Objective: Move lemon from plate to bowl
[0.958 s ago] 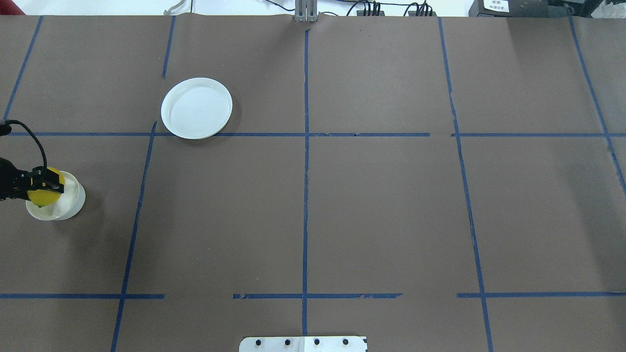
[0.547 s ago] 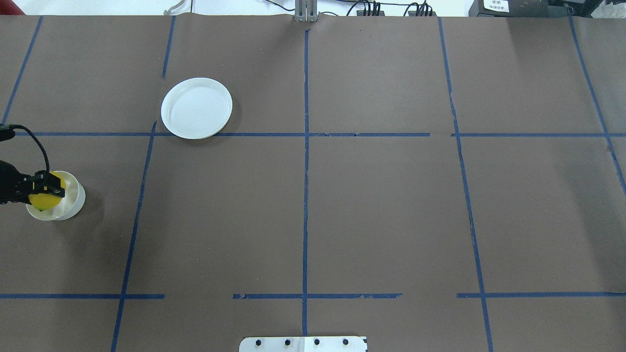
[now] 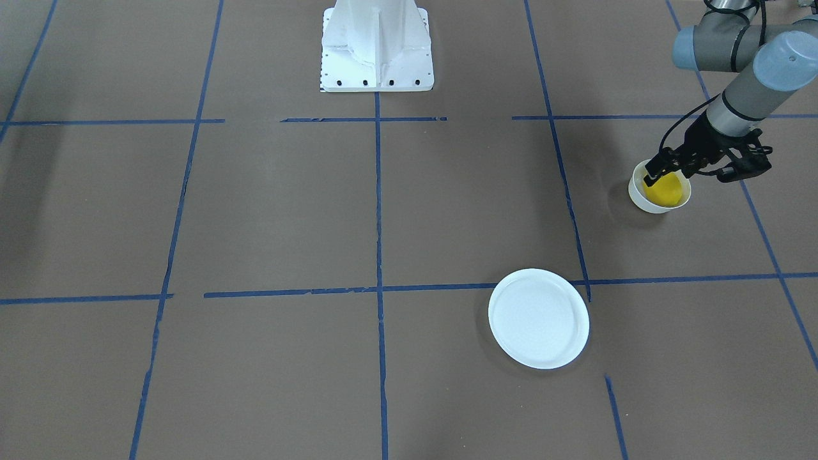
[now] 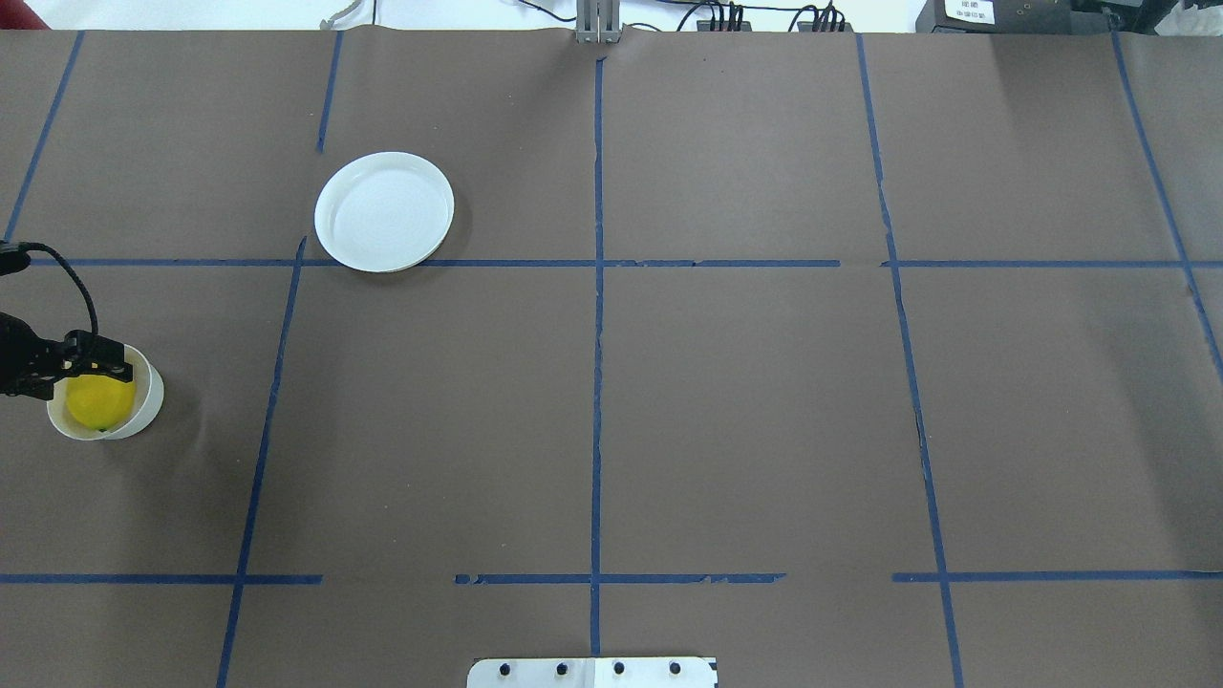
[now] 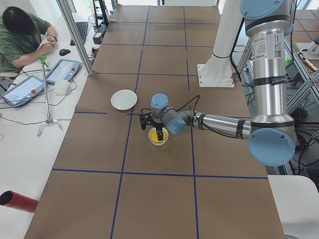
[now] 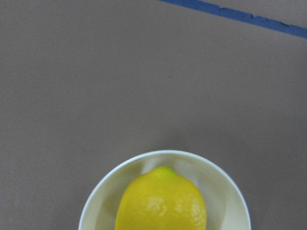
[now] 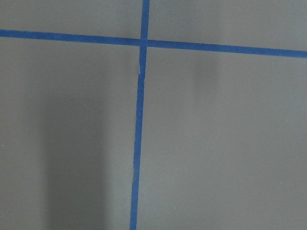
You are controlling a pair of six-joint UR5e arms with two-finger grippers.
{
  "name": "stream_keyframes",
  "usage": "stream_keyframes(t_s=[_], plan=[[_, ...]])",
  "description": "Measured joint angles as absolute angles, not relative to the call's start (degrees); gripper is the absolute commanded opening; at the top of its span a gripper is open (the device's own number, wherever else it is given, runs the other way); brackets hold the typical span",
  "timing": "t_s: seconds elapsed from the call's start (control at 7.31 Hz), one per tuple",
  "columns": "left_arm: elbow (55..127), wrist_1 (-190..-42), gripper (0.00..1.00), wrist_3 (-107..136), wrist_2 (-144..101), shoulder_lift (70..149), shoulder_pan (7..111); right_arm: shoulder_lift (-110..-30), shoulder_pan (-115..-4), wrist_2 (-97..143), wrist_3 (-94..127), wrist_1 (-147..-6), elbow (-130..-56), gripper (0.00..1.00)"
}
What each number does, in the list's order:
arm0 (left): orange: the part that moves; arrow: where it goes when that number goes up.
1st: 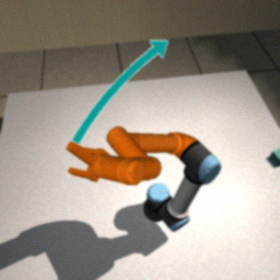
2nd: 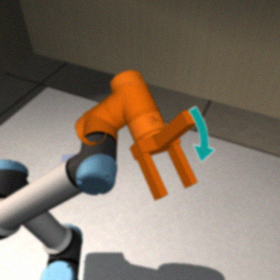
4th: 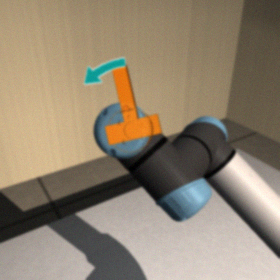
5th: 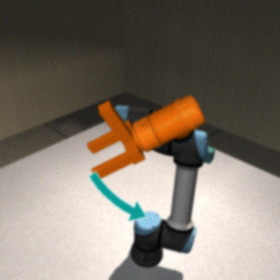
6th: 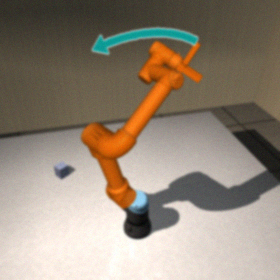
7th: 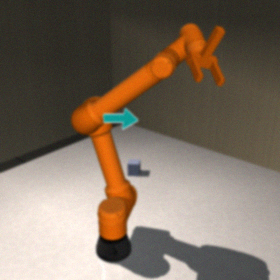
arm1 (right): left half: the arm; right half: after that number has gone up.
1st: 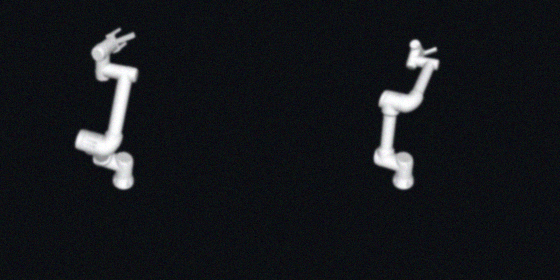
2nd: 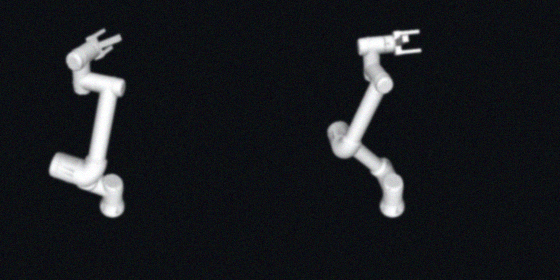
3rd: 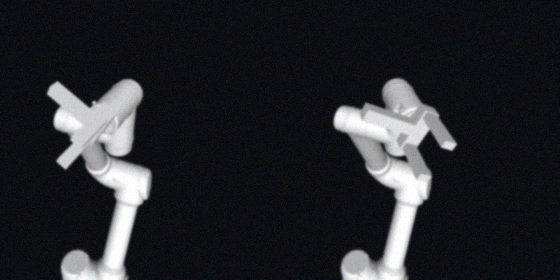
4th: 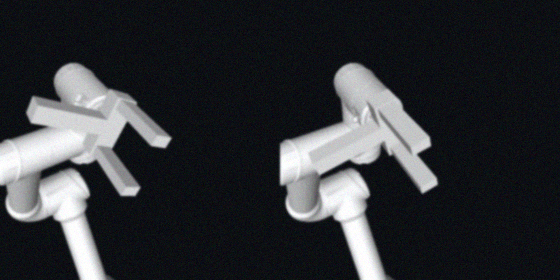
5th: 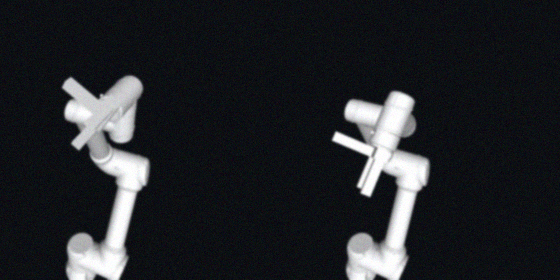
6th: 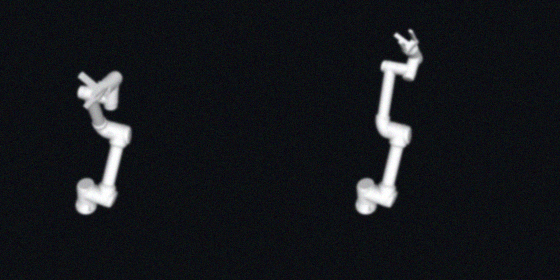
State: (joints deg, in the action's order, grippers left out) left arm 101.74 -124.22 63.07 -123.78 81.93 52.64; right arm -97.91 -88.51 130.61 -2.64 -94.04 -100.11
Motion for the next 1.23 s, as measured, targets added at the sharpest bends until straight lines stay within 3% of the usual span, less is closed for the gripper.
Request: stream_keyframes(t_s=[0.55, 1.23], plan=[[104.6, -121.4, 1.00, 46.2, -124.0, 80.7, 60.2, -97.9, -88.5, 130.6, -2.6, -94.0, -100.1, 1.00], [103.5, -95.9, 1.00, -1.4, -125.3, 80.7, 83.5, -97.9, -88.5, 130.6, -2.6, -94.0, -100.1, 1.00]])
